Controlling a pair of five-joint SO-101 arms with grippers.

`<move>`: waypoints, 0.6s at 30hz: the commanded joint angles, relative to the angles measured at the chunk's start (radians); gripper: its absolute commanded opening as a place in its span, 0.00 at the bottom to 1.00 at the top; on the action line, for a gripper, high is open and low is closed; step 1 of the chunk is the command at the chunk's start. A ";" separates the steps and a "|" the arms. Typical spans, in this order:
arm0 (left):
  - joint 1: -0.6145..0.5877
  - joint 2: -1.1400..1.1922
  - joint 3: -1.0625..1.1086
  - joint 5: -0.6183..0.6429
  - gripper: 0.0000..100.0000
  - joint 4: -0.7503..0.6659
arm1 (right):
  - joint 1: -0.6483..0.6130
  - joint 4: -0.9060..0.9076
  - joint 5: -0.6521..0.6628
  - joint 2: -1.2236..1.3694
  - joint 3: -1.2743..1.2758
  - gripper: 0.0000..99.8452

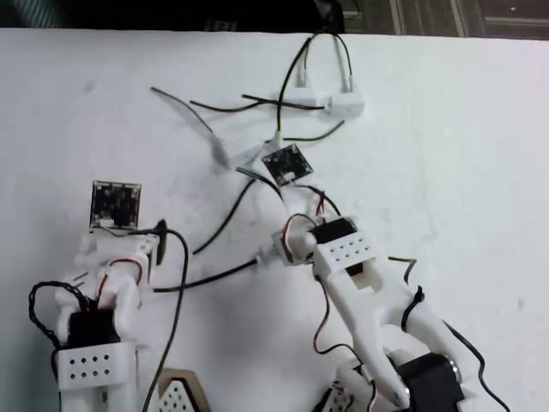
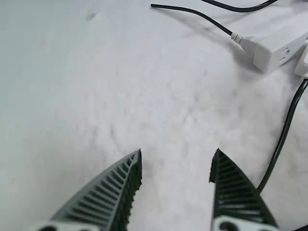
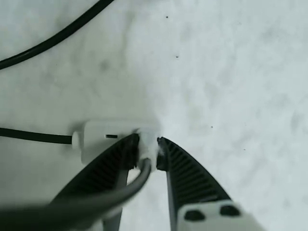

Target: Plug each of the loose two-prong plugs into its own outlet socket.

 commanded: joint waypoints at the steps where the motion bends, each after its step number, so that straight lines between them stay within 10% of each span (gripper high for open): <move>1: -0.001 -0.013 -0.005 -0.009 0.24 0.003 | -0.021 -0.016 0.014 0.058 0.011 0.02; 18: -0.001 -0.013 -0.005 -0.011 0.24 0.003 | -0.027 -0.001 0.086 0.125 0.009 0.02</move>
